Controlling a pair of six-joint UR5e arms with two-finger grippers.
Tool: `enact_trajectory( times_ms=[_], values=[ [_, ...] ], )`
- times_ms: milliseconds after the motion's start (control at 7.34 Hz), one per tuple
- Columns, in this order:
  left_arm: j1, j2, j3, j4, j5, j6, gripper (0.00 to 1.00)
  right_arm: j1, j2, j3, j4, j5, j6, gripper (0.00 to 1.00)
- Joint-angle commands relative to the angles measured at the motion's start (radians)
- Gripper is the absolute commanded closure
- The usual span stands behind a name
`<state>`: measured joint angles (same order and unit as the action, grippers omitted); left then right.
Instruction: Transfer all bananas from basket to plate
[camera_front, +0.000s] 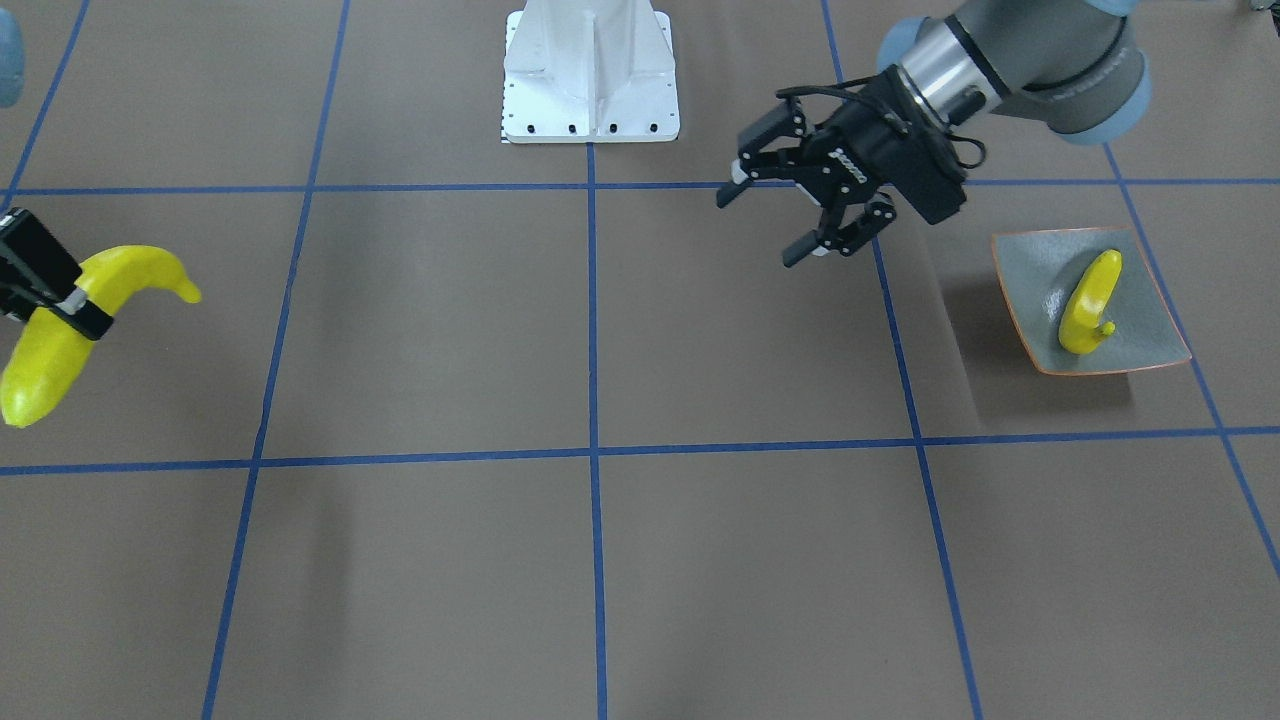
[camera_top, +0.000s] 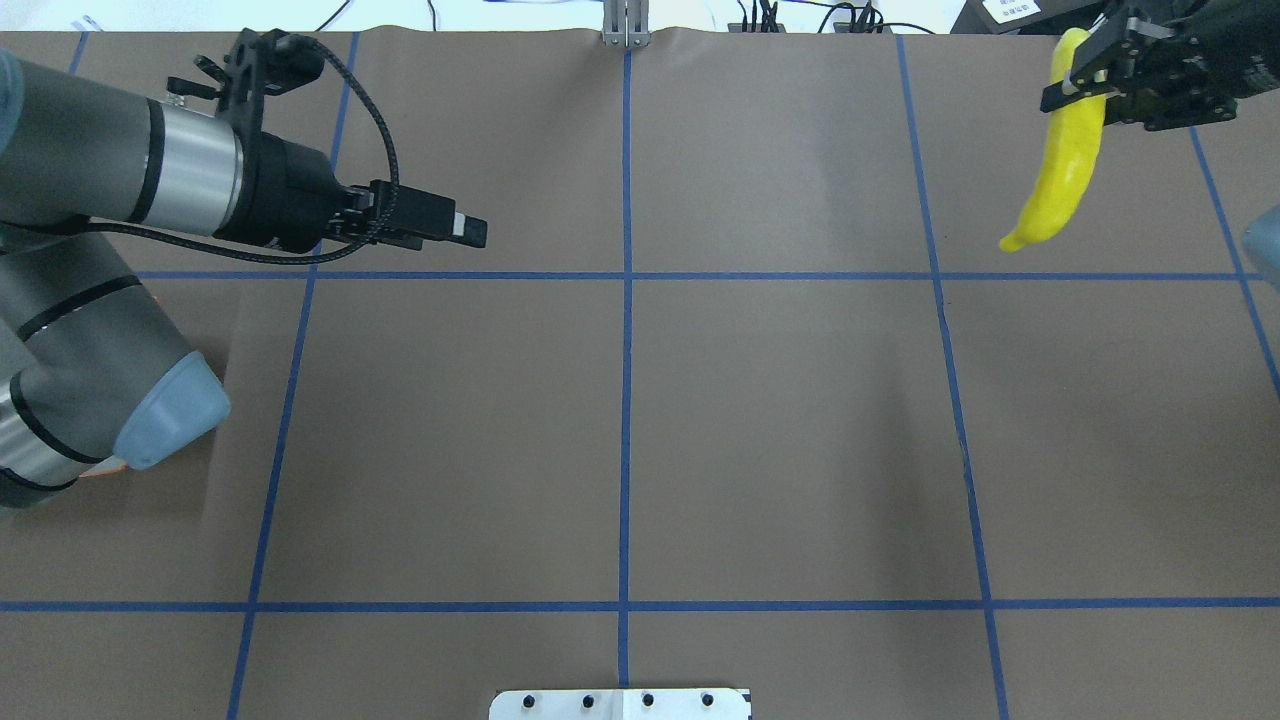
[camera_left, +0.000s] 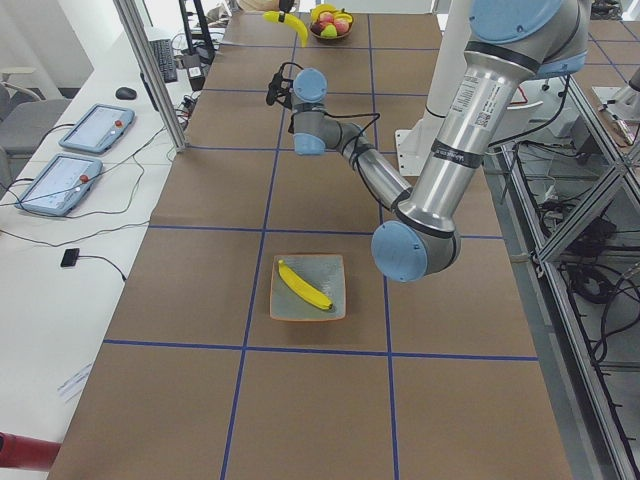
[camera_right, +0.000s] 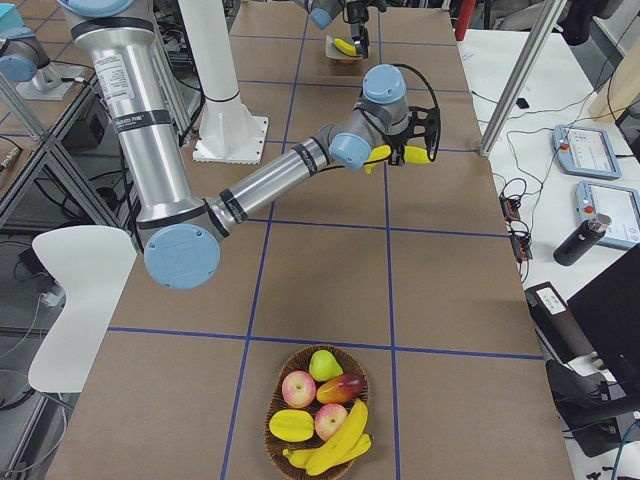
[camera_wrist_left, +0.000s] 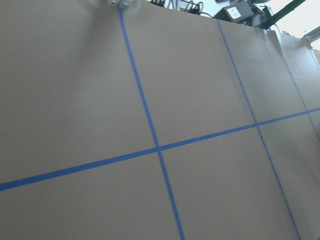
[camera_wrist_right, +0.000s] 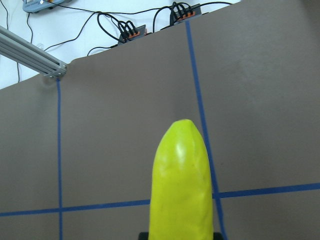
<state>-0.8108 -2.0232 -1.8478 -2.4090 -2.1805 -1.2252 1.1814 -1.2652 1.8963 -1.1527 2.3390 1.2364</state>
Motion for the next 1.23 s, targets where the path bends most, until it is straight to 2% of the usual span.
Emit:
enact_trajectory(
  times_ms=[0,272,545,817,1089],
  values=[
    [0.053,-0.078,-0.001,-0.002,0.036,-0.059,0.00,-0.151,0.090,0.003,0.077,-0.128,0.243,1.00],
    [0.097,-0.106,0.002,-0.002,0.045,-0.059,0.00,-0.277,0.139,0.003,0.151,-0.217,0.340,1.00],
    [0.133,-0.143,0.007,-0.001,0.045,-0.059,0.00,-0.368,0.179,0.003,0.227,-0.265,0.418,1.00],
    [0.157,-0.150,0.004,-0.002,0.045,-0.059,0.00,-0.509,0.193,0.003,0.316,-0.419,0.451,1.00],
    [0.162,-0.157,0.005,-0.002,0.045,-0.059,0.00,-0.551,0.202,0.029,0.317,-0.435,0.452,1.00]
  ],
)
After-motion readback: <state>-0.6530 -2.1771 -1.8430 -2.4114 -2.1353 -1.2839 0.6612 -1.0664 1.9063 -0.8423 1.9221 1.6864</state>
